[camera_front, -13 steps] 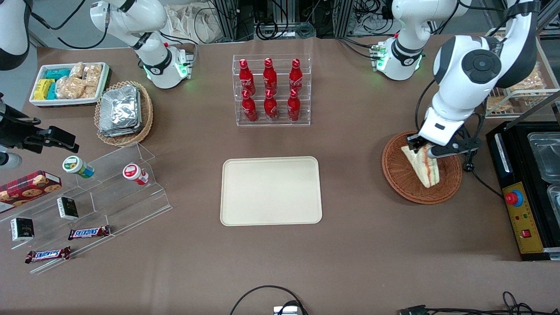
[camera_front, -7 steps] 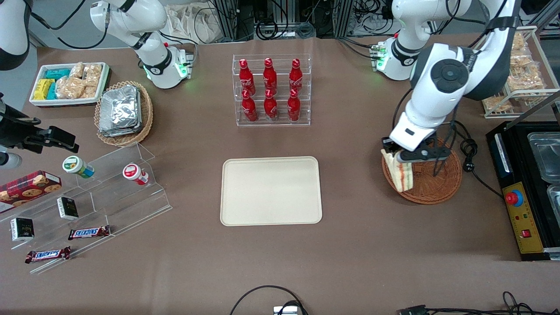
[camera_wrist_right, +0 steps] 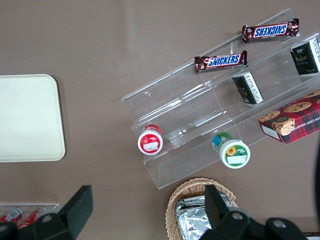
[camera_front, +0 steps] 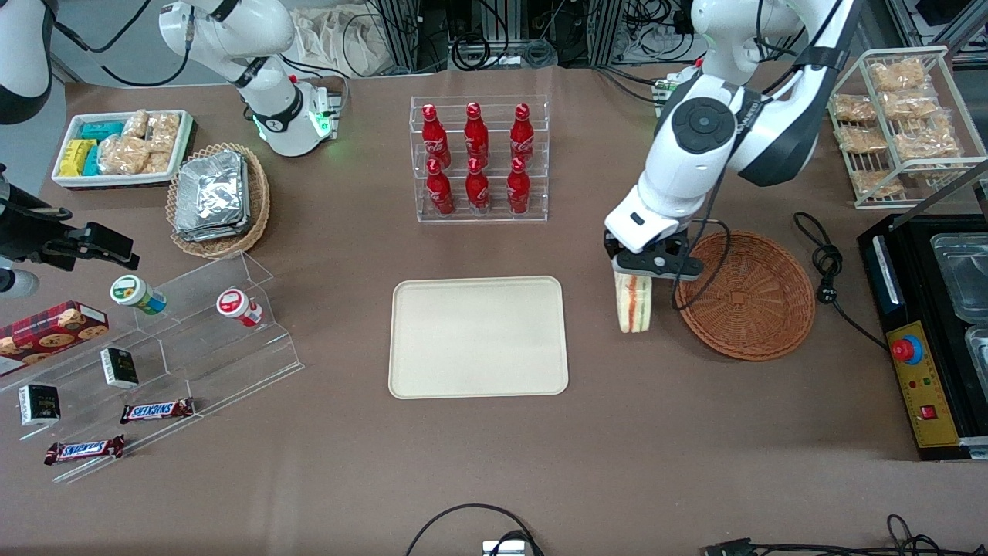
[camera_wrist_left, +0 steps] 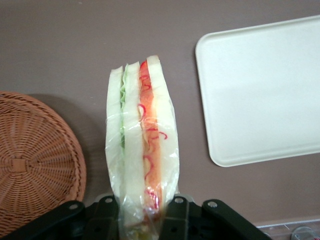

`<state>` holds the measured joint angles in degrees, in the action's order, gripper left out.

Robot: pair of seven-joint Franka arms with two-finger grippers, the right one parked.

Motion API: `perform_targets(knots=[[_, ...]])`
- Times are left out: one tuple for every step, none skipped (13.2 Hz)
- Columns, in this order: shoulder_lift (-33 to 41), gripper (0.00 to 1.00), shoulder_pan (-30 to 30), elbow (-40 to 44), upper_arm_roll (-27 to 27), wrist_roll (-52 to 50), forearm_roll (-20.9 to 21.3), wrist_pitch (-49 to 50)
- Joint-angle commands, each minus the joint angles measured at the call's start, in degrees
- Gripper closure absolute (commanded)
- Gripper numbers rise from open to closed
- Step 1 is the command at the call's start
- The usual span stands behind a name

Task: Place sandwich from basket to tray
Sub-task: 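Carry the held sandwich over the cream tray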

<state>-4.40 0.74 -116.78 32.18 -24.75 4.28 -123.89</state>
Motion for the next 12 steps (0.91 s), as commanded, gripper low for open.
perform_targets(knots=[[-0.87,0.72,-0.03,1.29,3.22,-0.48,0.55,0.23],[-1.57,0.71,-0.3,1.38,4.54,-0.56,0.73,0.14],[-1.93,0.71,-0.91,1.47,4.99,-0.57,0.73,-0.03],[-3.06,0.71,-1.96,1.55,4.91,-0.74,0.73,-0.99],[-4.64,0.71,-2.84,2.34,4.91,-1.78,0.81,-1.61],[-6.74,0.71,-3.46,4.0,4.91,-3.19,1.68,-1.7],[-8.85,0.71,-4.25,5.49,5.0,-4.77,3.43,-1.7],[-10.53,0.71,-5.12,6.38,4.91,-7.05,5.37,-1.7],[-12.55,0.71,-6.09,7.69,4.91,-9.07,7.47,-1.79],[-14.74,0.71,-6.45,9.36,5.0,-11.0,9.32,-1.79],[-17.11,0.71,-6.89,11.12,5.0,-12.94,11.08,-1.7],[-19.31,0.71,-8.37,12.87,4.82,-14.52,12.84,-1.7]])
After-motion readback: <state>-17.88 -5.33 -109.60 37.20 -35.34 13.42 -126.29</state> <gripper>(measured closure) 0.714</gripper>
